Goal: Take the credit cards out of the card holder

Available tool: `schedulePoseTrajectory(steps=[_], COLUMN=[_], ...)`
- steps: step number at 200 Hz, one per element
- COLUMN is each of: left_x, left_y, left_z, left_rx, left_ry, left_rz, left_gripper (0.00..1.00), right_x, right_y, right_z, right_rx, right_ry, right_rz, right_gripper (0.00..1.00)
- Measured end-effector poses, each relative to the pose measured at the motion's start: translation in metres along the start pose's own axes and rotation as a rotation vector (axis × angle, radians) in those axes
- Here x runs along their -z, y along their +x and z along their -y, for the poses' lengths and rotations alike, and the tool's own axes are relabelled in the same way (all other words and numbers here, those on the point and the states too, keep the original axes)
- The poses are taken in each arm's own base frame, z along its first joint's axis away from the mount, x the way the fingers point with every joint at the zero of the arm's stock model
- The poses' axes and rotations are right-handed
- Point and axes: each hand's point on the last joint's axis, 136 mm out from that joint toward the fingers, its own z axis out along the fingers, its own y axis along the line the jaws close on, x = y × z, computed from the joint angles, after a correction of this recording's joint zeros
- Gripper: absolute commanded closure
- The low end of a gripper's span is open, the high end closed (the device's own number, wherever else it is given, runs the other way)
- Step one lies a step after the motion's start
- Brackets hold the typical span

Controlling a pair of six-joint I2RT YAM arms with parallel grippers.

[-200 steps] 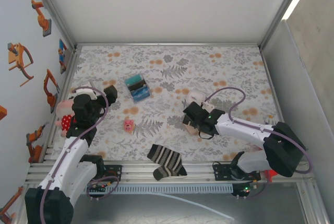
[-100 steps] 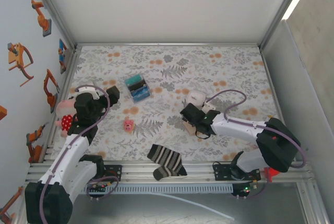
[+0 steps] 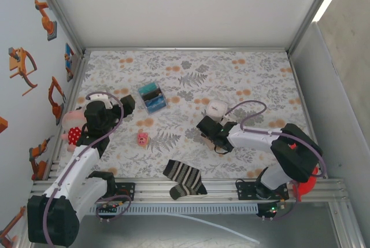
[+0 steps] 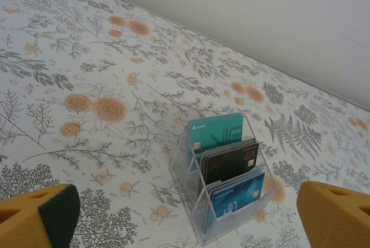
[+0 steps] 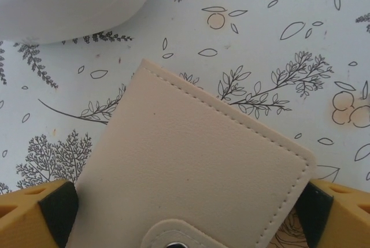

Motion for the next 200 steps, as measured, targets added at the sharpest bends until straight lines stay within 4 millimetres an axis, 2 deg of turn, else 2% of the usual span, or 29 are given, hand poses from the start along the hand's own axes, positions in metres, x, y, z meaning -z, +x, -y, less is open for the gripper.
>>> schedulePoseTrajectory(steps=[22, 42, 93, 126, 160, 200], left_x=[0.0, 0.0, 0.001, 0.001, 0.002, 0.003], left_y=[-0.002, -0.005, -0.004, -0.006, -0.006, -0.005], left_z=[0.003, 0.007, 0.011, 0.015, 0.017, 0.016], left_rx=[-0.003, -0.005, -0.01, -0.014, -0.017, -0.017], left_ry=[0.007, 0.016, 0.028, 0.035, 0.036, 0.03], left_rz=[0.002, 0.008, 0.004, 0.005, 0.006, 0.004], left_gripper=[0.03, 0.03, 0.03, 0.03, 0.03, 0.03], right_x=[-0.001, 0.0, 0.005, 0.007, 0.009, 0.01], right_y=[0.001, 0.005, 0.019, 0.023, 0.026, 0.031], right_z=[-0.005, -0.02, -0.049, -0.056, -0.052, -0.051], right_rx=[0.041, 0.099, 0.322, 0.432, 0.433, 0.32], right_ry=[-0.011, -0.058, -0.161, -0.179, -0.161, -0.152], right_rz=[-0.009, -0.04, -0.126, -0.155, -0.182, -0.205], right_gripper=[0.13, 0.15, 0.14, 0.1, 0.04, 0.03])
